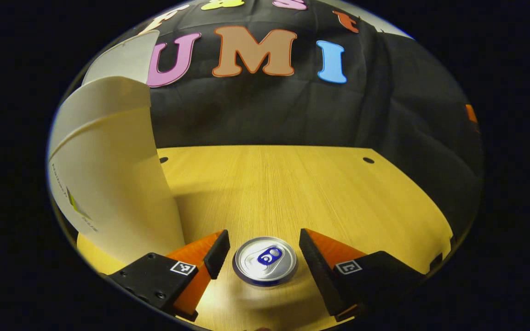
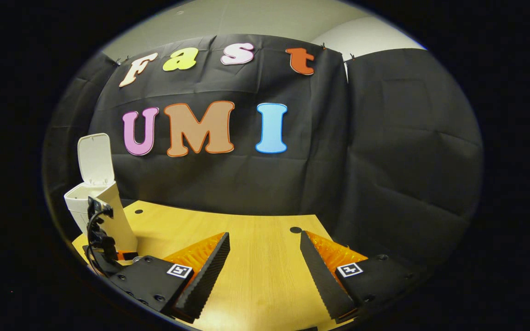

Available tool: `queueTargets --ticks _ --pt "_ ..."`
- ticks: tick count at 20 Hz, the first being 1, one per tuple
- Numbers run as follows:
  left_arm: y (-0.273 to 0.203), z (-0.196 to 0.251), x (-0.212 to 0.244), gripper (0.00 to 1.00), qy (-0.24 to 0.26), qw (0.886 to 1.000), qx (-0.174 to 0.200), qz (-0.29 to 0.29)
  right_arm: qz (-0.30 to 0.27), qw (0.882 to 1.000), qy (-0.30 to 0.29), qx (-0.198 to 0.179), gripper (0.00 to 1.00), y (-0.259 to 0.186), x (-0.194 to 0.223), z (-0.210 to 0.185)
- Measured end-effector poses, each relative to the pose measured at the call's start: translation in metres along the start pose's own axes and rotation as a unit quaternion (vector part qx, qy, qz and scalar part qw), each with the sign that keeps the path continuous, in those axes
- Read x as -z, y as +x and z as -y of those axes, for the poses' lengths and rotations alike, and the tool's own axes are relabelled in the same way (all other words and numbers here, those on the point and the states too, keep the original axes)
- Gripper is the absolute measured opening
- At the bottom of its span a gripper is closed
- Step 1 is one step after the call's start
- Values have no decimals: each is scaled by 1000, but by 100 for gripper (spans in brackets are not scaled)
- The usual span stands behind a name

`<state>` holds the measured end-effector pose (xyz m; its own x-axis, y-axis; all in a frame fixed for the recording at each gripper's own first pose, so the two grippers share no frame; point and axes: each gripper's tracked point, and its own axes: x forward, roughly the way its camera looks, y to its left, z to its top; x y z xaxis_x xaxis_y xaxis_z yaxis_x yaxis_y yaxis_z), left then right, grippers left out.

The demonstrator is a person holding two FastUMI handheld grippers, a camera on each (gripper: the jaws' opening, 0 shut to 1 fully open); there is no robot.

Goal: Press the lid of the desktop garbage bin to open it, pick up the crumpled paper on the desktop and throw it into the bin, then pick up the pop can on the desktop and drop it into the bin, and finally close the garbage bin lid.

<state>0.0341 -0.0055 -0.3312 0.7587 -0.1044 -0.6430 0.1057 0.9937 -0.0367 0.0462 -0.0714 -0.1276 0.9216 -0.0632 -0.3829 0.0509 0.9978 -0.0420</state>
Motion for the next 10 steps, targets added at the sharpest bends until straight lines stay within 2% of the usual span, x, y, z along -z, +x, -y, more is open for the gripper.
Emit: queueTargets --ticks 8,10 --pt "22 3 31 95 12 999 4 -33 -16 999 -20 26 98 -12 10 13" --pt "23 5 34 88 18 999 10 -29 -12 999 -23 26 98 -15 7 11"
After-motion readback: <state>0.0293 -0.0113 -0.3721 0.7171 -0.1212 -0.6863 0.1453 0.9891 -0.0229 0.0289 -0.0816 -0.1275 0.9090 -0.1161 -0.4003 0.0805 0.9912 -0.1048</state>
